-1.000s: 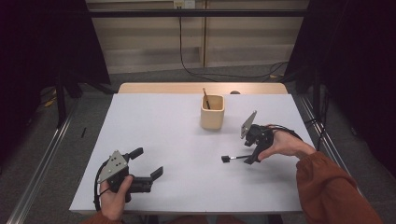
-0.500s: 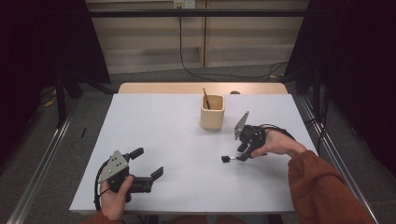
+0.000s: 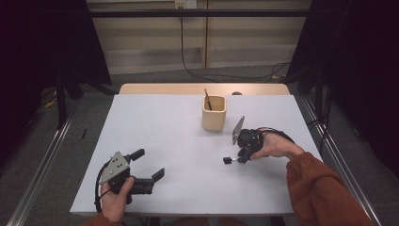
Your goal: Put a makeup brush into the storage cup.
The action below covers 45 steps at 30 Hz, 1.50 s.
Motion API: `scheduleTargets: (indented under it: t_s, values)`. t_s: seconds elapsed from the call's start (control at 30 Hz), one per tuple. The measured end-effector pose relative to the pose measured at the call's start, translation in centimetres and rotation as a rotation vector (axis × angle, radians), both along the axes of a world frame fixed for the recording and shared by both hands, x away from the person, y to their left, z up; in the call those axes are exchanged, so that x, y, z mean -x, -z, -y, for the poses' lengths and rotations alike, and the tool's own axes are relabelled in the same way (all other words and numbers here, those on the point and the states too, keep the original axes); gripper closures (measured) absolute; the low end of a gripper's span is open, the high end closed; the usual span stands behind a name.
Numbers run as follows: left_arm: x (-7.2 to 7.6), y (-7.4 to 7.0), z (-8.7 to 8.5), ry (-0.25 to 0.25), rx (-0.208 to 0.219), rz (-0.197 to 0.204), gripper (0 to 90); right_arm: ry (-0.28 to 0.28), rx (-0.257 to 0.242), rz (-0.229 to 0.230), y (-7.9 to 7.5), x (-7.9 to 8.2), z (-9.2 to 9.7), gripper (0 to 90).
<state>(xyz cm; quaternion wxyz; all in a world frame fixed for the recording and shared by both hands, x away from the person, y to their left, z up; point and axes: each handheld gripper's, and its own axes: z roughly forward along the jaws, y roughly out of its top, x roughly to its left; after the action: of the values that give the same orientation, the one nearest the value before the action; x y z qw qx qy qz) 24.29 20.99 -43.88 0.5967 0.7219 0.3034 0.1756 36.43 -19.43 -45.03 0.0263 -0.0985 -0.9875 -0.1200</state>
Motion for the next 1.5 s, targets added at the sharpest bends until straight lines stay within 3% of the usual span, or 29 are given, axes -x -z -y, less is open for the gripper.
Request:
scheduleTargets:
  t_s: [0.17, 0.27, 0.67, 1.13, 1.27, 1.5]
  values:
    - [-0.1, 0.0, 0.0, 0.003, 0.003, -0.014, 1.2, -0.002, 0.024, 0.020, 0.0, 0.1, -0.4, 69.8]
    - [0.0, 0.0, 0.0, 0.006, 0.003, -0.010, 1.2, 0.011, 0.051, 0.006, -0.1, 0.1, -0.7, 72.2]
    - [-0.1, 0.0, 0.2, 0.019, -0.016, -0.006, 1.2, 0.017, 0.080, 0.012, -0.1, -0.3, -1.0, 84.2]
    - [-0.2, 0.0, 0.0, 0.011, -0.007, -0.011, 1.2, 0.031, 0.050, -0.012, -0.1, -0.6, -0.6, 85.7]
    - [-0.1, 0.0, 0.0, 0.008, -0.007, -0.011, 1.2, 0.064, 0.043, -0.017, -0.2, -0.6, -0.3, 85.8]
    - [-0.1, -0.1, 0.2, 0.015, -0.007, -0.002, 1.3, 0.098, -0.023, -0.002, -1.0, -0.5, 0.6, 85.7]
